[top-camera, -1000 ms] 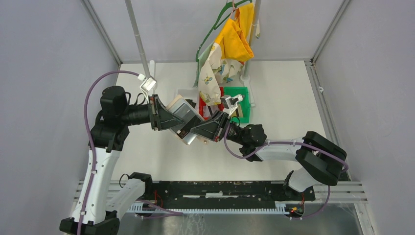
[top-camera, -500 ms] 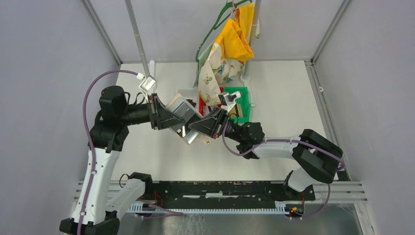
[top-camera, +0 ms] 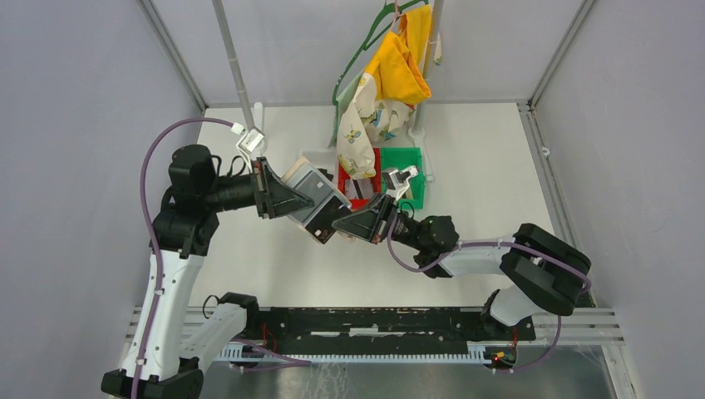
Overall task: Take the credit cards out of the card holder
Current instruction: Remove the credit card from the card holder, then place the credit card in the storage box.
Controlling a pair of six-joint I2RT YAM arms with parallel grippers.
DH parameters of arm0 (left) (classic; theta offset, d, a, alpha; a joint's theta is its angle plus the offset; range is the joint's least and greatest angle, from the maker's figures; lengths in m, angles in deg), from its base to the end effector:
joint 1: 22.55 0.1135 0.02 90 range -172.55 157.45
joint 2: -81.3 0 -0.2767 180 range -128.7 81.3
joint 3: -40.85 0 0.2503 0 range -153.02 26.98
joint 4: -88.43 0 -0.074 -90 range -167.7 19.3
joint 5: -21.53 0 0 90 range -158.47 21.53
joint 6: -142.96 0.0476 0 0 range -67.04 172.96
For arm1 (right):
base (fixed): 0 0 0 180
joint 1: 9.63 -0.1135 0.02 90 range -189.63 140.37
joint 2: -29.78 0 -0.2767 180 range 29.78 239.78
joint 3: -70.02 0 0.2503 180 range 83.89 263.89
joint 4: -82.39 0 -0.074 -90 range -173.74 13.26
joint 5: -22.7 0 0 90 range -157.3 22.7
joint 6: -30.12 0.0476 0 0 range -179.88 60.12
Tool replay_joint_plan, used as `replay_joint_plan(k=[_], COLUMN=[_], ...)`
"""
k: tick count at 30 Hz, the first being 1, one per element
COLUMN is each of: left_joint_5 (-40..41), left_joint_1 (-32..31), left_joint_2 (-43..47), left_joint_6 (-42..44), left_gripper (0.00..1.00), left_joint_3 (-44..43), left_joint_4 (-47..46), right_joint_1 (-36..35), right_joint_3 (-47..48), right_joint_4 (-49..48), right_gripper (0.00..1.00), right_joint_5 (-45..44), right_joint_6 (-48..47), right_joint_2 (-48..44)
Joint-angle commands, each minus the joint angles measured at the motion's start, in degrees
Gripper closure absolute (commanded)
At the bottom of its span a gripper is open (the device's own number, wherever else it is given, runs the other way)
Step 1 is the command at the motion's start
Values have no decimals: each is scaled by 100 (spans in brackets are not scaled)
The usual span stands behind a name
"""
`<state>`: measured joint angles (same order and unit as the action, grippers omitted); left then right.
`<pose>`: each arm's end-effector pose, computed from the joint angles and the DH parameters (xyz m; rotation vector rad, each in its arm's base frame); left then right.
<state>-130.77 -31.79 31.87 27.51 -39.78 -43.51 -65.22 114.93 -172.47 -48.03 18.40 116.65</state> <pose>0.1375 -0.0651 0.4255 0.5360 1.8636 -1.4122 0.1514 0.2489 0.2870 -0.1390 1.3258 2.2366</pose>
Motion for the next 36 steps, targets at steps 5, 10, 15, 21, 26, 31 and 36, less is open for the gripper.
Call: replay_joint_plan(k=[5, 10, 15, 21, 26, 31, 36], left_joint_5=[540, 1196, 1917, 2037, 1730, 1546, 1430], left_joint_1=[-13, -10, -9, -8, -5, -10, -6], left_joint_2=[-128, -198, -128, 50, 150, 113, 103], left_joint_6=[1411, 2178, 3034, 3486, 3481, 3409, 3334], left_gripper=[86, 88, 93, 94, 94, 95, 95], left_joint_3=[-916, -1058, -1127, -1114, -996, -1064, -1069], left_joint_4=[841, 1336, 1740, 2022, 2056, 2035, 2003], right_joint_1=[1165, 1669, 1734, 1633, 1402, 1174, 1086], right_joint_3=[-241, 1381, 3072, 5224, 6733, 7506, 7583], right_joint_4=[1808, 6141, 7892, 9192, 10083, 10449, 10345], right_gripper=[100, 100, 100, 100, 100, 100, 100], right_joint_5=[1043, 1100, 893, 701, 164, -623, -1161], right_joint_6=[-720, -3336, -4459, -5069, -5458, -5724, -5802], right_joint_2=[-1203, -1427, -197, 1695, 2920, 3639, 3927])
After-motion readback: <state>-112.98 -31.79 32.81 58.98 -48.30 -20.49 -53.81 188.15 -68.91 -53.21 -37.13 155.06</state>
